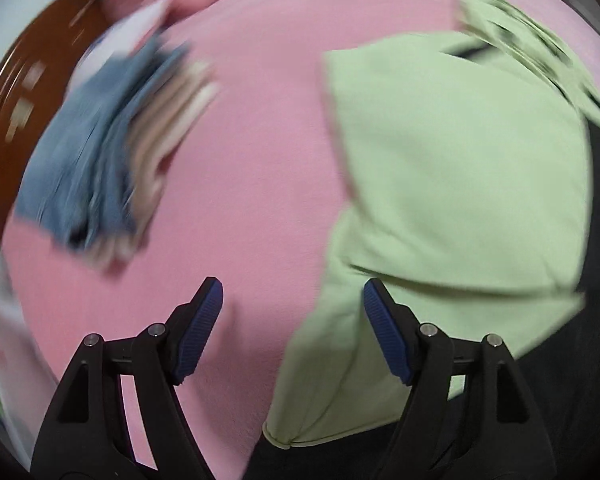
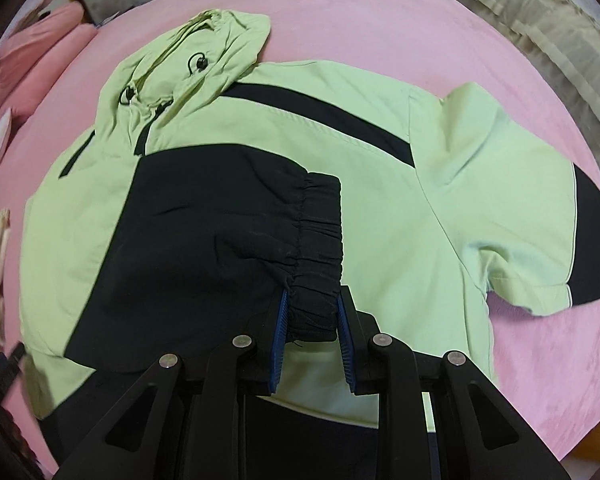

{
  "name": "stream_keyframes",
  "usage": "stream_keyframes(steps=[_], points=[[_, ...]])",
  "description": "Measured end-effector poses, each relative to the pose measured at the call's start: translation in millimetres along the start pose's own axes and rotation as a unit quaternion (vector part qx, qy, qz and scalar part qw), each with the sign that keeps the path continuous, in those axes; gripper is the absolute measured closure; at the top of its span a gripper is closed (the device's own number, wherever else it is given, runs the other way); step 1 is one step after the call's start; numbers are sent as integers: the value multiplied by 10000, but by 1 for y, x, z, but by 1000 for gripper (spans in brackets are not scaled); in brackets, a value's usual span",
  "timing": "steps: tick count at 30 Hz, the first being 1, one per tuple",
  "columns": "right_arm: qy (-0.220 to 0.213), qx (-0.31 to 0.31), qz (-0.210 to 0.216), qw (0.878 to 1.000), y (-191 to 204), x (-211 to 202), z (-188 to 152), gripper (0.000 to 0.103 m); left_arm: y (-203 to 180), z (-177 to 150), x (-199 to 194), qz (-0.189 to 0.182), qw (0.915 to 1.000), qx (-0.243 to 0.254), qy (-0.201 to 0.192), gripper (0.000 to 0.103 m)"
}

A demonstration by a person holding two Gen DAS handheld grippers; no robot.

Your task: Fold large clothes

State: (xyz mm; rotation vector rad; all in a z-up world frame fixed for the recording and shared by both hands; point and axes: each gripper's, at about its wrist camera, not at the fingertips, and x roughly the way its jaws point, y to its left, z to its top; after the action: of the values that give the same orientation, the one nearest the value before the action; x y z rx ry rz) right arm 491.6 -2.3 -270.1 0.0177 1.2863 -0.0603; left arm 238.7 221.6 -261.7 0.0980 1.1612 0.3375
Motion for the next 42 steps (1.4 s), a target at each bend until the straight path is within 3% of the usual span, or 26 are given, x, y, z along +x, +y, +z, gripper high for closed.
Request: stream_keyframes(steps=[2,5,8,10,13,16,18,20,23,26,28,33,34,36,37,39,40,42], points=[[-30,31,35,10000,0,-5,-1,80,-11,1,1,-5,9986,491,-194,32],[-29,-15,66,10000,1,-3,3,80,-17,13,9,100,9961,786,-387,32],[-11,-94,133,9999,0,-3,6,80,-14,29,21,-25,9957,783,-496,33],[34,-114,215,9997,1,0,7,80,-9,33,31,-164,9964,702,-440,43],[96,-120,391,9991,2,0,7,80,10,29,34,-457,9979,151,-442,63],[38,-180,733,9971,8,-4,5,80,31,24,36,-460,9966,-617,-288,69],[5,-362,803,9961,20,-7,3,80,45,22,46,-750,9907,-1133,-25,69],[-45,-483,486,9976,30,-7,3,81,42,24,50,-782,9910,-1081,133,69],[-201,-449,-243,9985,34,-3,5,81,23,24,46,-837,9950,-544,96,69],[-267,167,-961,9949,22,1,9,81,11,16,48,-758,9967,-264,148,69],[-181,408,-1091,9930,15,7,8,81,12,15,52,-776,9962,-337,198,69],[-177,-13,-1372,9904,23,11,5,76,18,18,35,-689,9964,-433,229,69],[-301,-61,-1434,9892,24,3,4,73,18,18,28,-653,9970,-345,232,69],[-611,-51,-1824,9813,27,-16,2,50,18,14,6,-507,9982,-222,221,69],[-831,-5,-2015,9760,28,-30,-1,45,19,16,-3,-510,9983,-218,190,69],[-1235,114,-2145,9688,29,-53,-7,41,30,21,-26,-915,9951,-366,105,72],[-1484,186,-1988,9686,30,-66,-11,41,33,23,-32,-1155,9922,-457,105,73],[-1603,262,-1304,9781,34,-77,-15,41,41,35,-31,-2173,9726,-720,402,78]])
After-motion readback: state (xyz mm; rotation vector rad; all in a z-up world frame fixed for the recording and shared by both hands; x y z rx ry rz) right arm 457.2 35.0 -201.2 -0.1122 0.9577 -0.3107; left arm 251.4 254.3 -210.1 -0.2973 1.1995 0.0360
